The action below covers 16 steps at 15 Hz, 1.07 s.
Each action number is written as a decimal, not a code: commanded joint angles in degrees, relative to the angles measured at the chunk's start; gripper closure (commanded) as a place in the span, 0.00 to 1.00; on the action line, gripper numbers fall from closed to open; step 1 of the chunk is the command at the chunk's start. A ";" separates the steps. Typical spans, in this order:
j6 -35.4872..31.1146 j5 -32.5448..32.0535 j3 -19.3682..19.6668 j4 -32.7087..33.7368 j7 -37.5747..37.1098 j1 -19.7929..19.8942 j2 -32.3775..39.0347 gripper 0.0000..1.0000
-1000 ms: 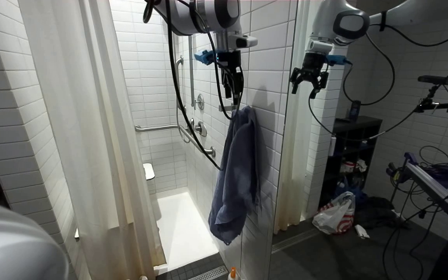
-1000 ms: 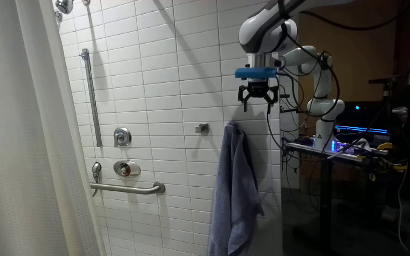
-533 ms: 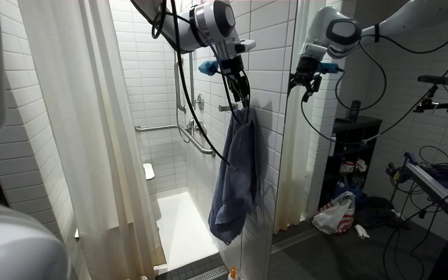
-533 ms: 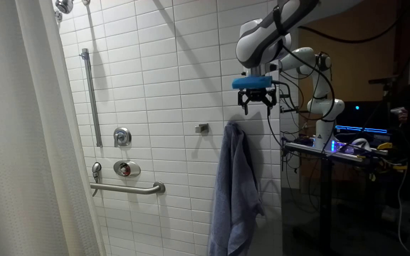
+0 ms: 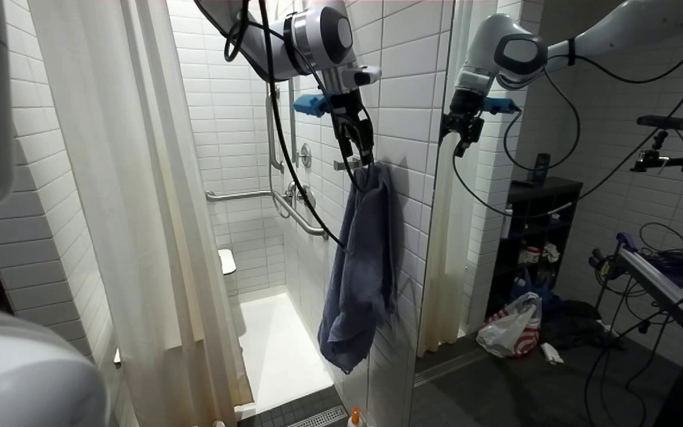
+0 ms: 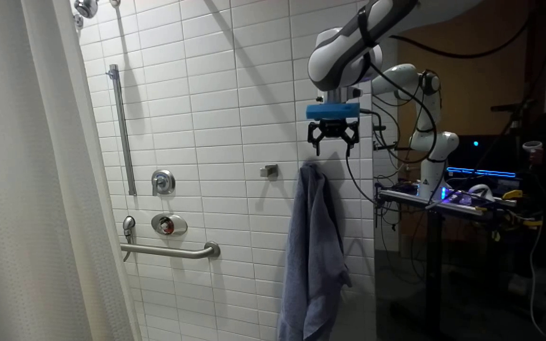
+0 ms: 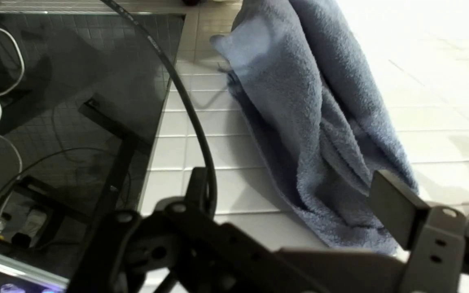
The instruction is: Move the towel to the left.
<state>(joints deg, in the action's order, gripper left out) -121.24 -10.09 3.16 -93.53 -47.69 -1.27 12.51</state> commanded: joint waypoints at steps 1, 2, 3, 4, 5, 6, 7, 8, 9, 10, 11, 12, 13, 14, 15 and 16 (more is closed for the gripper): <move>2.45 5.80 -0.56 2.64 8.66 1.06 1.23 0.00; 3.45 7.43 -0.51 3.49 10.89 1.30 1.67 0.00; 4.98 8.62 -0.37 4.75 12.80 1.52 2.34 0.00; 6.41 9.72 -0.27 5.85 14.73 1.75 2.88 0.00; 8.41 10.70 -0.20 7.44 16.98 2.04 3.66 0.00; 10.39 11.24 -0.09 8.82 18.83 2.24 4.28 0.00; 12.10 12.66 -0.21 10.26 21.78 2.73 4.98 0.00; 13.71 13.36 -0.13 11.87 23.74 3.00 5.82 0.00; 14.89 13.36 0.04 13.36 24.82 3.11 6.71 0.00; 15.90 13.46 0.14 14.80 25.98 3.30 7.53 0.00; 16.64 13.29 0.24 15.93 26.76 3.42 8.14 0.00; 17.14 12.96 0.31 16.54 27.66 3.52 8.36 0.00; 14.83 12.23 0.59 12.87 25.26 2.83 6.38 0.00; 14.99 12.23 0.65 13.40 25.50 2.88 6.76 0.00; 14.97 12.23 0.67 13.37 25.49 2.88 6.88 0.00; 14.96 12.23 0.67 13.34 25.48 2.87 6.94 0.00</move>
<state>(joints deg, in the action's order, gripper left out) -106.54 2.00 3.46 -80.48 -22.31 1.87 19.36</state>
